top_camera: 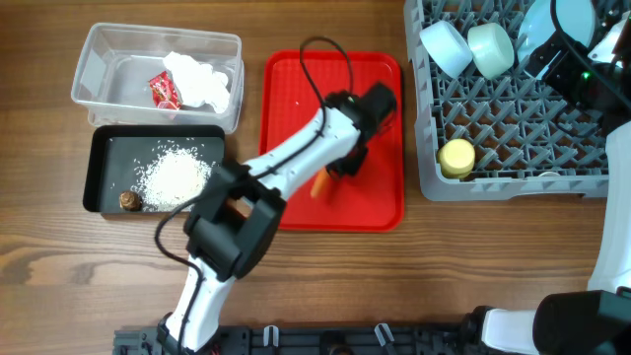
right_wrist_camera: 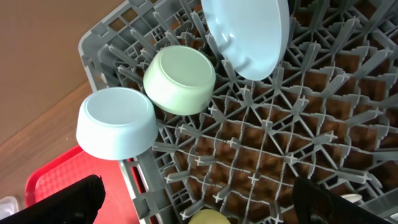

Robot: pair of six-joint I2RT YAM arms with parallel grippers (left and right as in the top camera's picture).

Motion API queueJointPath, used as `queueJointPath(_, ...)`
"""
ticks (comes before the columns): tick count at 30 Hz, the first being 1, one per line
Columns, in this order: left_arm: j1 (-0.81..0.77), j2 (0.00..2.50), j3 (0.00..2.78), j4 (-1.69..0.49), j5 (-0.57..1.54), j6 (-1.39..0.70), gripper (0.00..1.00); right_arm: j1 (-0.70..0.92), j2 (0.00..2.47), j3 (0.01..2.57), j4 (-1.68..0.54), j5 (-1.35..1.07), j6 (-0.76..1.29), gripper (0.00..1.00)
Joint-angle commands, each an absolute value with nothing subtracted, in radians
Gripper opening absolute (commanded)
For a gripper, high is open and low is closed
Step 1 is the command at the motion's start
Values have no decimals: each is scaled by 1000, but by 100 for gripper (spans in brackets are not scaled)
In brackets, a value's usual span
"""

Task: Sort waste into correct bins and load items into the dishwasher rack
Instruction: 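Carry the carrot left and drop it onto the black tray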

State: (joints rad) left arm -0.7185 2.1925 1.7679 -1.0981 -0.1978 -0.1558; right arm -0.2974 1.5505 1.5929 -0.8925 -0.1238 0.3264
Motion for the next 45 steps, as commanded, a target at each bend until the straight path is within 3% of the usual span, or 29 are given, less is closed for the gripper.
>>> queueJointPath(1,-623,2085,1807,-1166,-257,-166,22,-295,1547,1595,-892,-136,289,100)
queueJointPath(9,-420,2070,1807,-1339,-286,-189,12,-295,1547,1595,-891,-136,289,100)
queueJointPath(20,-176,2070,1806,-1460,-282,-305,16,-295,1547,1595,-892,-136,288,100)
queueJointPath(32,-78,2070,1775,-1449,-210,-361,17,-295,1547,1595,-892,-136,287,100)
queueJointPath(45,-34,2070,1570,-1254,-218,-496,17,-295,1547,1595,-895,-136,284,100)
